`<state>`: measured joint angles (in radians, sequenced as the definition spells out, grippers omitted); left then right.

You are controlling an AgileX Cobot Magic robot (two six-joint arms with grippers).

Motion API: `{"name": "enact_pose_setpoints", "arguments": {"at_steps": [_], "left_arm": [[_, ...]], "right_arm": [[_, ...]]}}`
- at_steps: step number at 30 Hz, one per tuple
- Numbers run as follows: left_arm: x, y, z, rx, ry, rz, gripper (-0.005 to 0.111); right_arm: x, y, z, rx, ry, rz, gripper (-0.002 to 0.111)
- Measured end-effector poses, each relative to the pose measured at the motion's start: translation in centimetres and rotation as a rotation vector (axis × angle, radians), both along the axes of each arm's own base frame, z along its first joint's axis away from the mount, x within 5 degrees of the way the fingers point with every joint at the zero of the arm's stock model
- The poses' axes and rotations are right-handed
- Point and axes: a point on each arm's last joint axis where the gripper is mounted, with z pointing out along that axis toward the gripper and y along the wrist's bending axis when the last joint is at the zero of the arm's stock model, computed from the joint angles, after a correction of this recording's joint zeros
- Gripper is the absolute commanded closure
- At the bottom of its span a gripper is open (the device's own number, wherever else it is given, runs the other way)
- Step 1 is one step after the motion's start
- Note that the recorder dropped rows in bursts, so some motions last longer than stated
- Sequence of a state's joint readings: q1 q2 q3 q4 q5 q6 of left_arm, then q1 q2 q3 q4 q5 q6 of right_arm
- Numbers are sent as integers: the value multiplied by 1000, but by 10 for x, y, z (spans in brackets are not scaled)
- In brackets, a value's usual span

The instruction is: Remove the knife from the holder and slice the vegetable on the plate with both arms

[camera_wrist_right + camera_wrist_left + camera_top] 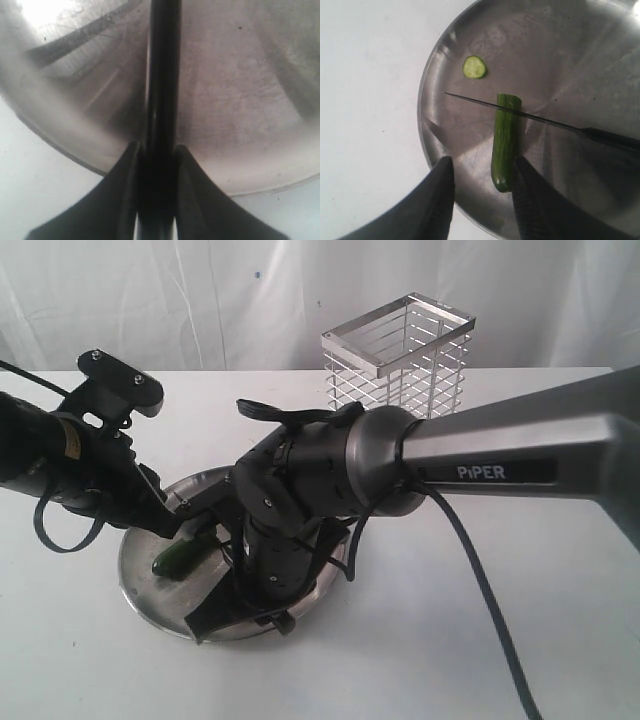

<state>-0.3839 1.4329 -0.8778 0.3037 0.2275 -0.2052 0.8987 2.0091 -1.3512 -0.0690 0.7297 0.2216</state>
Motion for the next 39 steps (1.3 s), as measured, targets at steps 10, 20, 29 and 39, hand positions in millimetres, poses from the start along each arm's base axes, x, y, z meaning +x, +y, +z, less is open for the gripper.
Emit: {"name": "enact_pose_setpoints", "arguments": {"at_steps": [10,20,29,39], "left_arm": [[0,0,0,0,0,0,63],[0,0,0,-2,1,1,63],[0,0,0,-2,1,1,63],[0,0,0,-4,1,2,63]], "right_arm": [[1,0,0,4,-10,6,108],[2,2,-2,11,-23,14,108],[9,-3,-3,6,-30,1,108],[8,-3,-3,10,-24,-4,108]]}}
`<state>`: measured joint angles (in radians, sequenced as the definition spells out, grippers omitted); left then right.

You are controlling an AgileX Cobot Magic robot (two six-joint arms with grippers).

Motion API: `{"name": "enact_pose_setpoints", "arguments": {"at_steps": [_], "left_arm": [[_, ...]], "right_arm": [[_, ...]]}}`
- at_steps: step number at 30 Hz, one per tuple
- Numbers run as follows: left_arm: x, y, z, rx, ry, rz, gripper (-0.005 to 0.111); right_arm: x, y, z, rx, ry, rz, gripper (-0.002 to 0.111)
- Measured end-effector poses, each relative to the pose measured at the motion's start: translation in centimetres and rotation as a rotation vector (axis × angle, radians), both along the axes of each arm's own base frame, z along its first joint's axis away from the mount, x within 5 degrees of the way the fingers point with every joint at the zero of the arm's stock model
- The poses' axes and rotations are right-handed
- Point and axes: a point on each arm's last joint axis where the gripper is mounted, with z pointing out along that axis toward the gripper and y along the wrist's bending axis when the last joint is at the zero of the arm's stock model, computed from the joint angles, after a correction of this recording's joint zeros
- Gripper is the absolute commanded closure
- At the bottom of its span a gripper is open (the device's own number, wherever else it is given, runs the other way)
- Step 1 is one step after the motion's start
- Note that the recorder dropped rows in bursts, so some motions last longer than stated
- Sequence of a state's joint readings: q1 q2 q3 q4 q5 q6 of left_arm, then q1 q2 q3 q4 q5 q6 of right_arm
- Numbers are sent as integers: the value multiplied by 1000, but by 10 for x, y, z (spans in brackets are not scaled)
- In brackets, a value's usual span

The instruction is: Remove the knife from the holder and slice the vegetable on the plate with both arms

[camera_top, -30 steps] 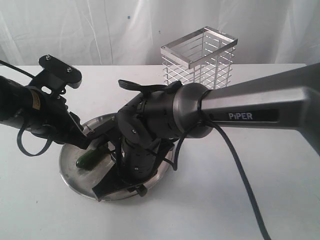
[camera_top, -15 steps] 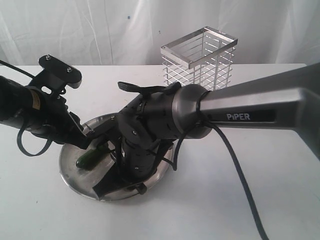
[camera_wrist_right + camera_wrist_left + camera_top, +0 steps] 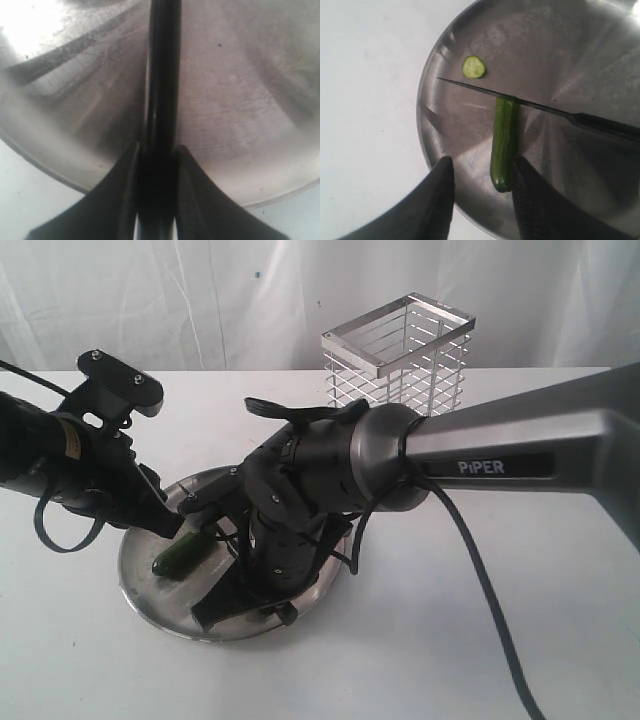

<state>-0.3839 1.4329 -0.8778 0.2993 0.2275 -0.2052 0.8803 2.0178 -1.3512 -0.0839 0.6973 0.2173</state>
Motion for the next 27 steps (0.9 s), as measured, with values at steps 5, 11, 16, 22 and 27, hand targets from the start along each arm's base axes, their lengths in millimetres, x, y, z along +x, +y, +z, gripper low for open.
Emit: {"name": "enact_pose_setpoints", "arguments": {"at_steps": [5,11,16,22,27], "left_arm": [[0,0,0,-2,1,1,63],[0,0,0,-13,5,8,63],[0,-1,0,-15,6,9,63],[0,-1,0,-16,6,10,63],[0,-1,0,-18,7,11,63]], "right_arm": [[0,0,0,0,1,0,108],[0,0,0,1,4,-3,108],[-2,0,0,4,18,7,108],[-2,1,0,8,24,6,108],[-2,1,0,5,26,6,108]]}}
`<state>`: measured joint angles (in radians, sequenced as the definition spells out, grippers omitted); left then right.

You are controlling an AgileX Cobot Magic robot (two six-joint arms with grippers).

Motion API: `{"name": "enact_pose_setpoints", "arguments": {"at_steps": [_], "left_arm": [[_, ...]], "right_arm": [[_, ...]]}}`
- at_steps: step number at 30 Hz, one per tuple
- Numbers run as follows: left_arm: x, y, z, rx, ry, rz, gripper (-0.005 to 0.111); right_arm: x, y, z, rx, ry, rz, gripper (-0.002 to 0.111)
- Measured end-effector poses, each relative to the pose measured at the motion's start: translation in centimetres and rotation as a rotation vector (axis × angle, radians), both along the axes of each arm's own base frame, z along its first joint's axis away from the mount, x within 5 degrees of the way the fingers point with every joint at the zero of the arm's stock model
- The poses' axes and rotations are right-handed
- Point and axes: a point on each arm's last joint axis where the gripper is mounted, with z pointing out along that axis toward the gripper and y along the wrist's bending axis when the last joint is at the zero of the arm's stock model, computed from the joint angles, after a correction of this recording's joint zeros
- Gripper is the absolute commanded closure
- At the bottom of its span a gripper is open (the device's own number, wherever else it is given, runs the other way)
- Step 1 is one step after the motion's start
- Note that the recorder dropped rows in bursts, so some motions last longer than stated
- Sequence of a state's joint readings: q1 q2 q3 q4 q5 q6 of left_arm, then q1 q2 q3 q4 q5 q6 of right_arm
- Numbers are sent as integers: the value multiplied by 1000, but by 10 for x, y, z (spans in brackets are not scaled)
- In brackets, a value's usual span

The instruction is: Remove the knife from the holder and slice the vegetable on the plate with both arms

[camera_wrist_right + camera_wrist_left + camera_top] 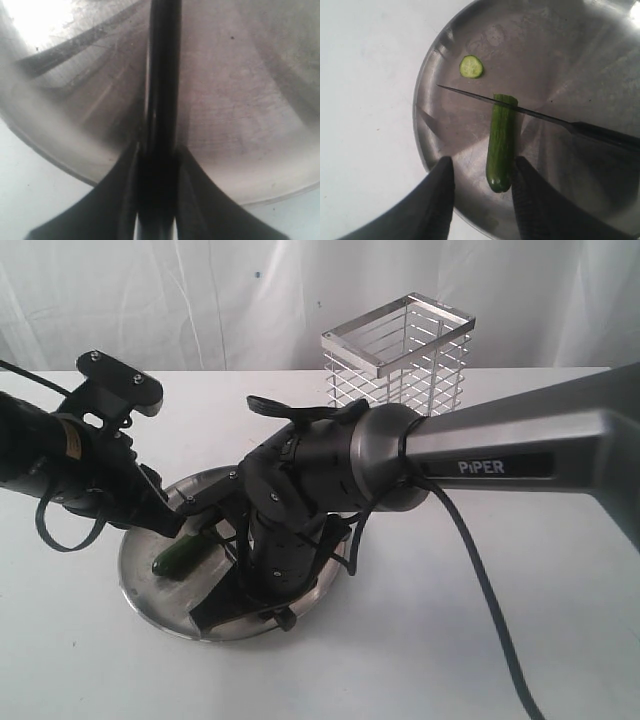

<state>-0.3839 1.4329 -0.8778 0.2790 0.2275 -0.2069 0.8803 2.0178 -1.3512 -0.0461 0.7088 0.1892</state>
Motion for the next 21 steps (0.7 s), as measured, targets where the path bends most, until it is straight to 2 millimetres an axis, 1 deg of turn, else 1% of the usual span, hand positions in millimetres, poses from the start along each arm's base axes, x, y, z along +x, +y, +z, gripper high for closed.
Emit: {"name": "enact_pose_setpoints", "arguments": {"at_steps": [8,13,18,21], "left_arm": [[5,-3,-9,-16,18,6,63],[6,-4,-9,-27,9,7,63],[10,-7,-6,-59,-52,-5,64],[14,-9,-8,-83,-67,-2,64]], "right_arm": [[0,0,0,0,0,0,108],[0,0,0,-3,-4,3,108],[0,0,0,-5,-6,5,108],[0,-1,0,-10,-3,5,108]]}}
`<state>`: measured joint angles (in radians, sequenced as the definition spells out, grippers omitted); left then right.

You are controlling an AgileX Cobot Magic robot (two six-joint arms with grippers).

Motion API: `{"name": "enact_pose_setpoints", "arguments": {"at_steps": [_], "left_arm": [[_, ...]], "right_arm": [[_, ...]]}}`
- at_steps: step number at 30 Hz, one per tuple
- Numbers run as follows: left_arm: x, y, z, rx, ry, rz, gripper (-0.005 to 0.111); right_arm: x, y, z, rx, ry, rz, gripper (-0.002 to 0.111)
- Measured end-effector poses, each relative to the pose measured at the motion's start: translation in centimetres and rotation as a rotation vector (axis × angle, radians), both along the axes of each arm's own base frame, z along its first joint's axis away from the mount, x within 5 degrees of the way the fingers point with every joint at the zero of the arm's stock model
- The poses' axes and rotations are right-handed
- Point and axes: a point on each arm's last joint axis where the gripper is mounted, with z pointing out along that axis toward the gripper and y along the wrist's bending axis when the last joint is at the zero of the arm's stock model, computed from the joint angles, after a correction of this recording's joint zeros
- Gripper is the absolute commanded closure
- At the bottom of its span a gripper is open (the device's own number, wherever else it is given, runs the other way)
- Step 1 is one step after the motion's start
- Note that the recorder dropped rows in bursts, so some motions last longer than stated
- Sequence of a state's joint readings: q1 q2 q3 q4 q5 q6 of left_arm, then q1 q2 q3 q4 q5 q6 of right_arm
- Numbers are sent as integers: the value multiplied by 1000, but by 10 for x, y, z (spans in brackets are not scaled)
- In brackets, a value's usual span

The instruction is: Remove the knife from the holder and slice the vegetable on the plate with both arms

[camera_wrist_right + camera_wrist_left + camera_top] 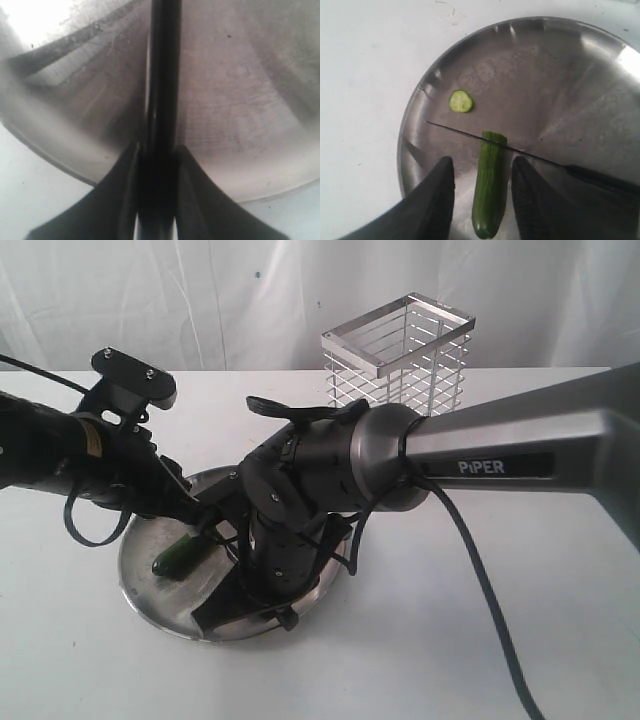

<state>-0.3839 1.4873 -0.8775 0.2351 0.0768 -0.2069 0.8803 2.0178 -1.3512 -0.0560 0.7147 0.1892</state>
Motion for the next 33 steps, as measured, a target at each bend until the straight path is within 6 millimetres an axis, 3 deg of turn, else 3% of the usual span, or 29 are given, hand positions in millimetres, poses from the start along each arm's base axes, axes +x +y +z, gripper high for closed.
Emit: {"name": "enact_pose_setpoints", "arguments": {"at_steps": [3,8,13,18,23,33], "left_arm": [[3,3,-4,-24,17,40,64],[12,29,-4,-56,25,160,67],[17,50,-5,-73,32,249,91],[20,50,-7,-72,61,261,106],[33,48,-2,-27,135,246,107],[58,22,18,-141,215,-30,107]], "right_arm": [[0,0,0,-2,1,0,108],[0,-1,-1,-9,5,-1,108],[0,-1,-1,-9,5,-1,108],[0,-1,-1,-9,5,-1,108],[1,-1,-1,-13,0,3,108],[1,-2,-1,-22,-11,12,108]]}}
